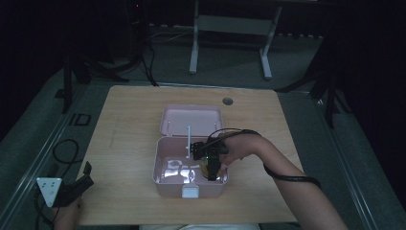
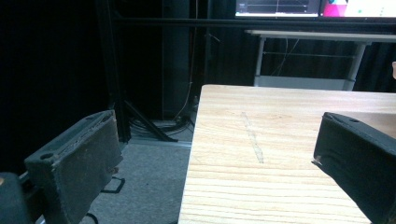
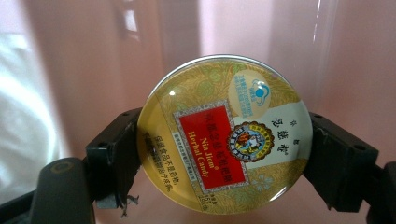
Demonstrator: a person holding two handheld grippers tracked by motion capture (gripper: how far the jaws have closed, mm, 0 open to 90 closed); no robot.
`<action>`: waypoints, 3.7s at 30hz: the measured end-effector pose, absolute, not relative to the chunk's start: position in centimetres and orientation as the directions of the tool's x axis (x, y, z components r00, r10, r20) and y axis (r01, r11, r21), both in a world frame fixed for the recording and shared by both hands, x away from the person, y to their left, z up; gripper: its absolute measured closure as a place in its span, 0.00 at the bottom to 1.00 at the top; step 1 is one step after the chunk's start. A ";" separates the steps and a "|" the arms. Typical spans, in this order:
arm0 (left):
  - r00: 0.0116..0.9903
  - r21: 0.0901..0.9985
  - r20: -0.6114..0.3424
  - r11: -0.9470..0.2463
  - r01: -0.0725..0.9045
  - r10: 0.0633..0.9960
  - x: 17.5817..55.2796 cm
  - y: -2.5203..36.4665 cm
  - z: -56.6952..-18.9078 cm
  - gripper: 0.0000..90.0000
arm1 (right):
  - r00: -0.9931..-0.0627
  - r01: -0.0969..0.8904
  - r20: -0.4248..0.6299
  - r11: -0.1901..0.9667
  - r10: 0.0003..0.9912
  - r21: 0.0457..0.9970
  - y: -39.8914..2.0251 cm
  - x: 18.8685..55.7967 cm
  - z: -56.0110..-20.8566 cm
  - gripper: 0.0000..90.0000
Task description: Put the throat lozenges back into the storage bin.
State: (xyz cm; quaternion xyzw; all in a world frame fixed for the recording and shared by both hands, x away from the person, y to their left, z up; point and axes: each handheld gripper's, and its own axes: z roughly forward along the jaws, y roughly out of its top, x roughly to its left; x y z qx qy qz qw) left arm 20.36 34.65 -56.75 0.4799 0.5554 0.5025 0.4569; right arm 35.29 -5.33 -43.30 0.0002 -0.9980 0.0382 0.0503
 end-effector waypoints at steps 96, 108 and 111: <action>-0.107 0.996 -0.026 0.034 0.078 0.994 20.4 34.7 -56.7 0.01 | -0.961 0.254 -0.022 0.909 0.276 0.331 -19.3 37.4 -40.7 0.12; -0.107 0.996 -0.026 0.034 0.077 0.994 20.4 34.7 -56.7 0.01 | -0.873 0.379 -0.063 0.754 0.483 0.536 -22.8 38.9 -46.4 0.12; -0.106 0.996 -0.026 0.035 0.077 0.994 20.4 34.7 -56.7 0.01 | -0.848 0.412 -0.055 0.723 0.526 0.555 -23.4 39.3 -48.2 0.12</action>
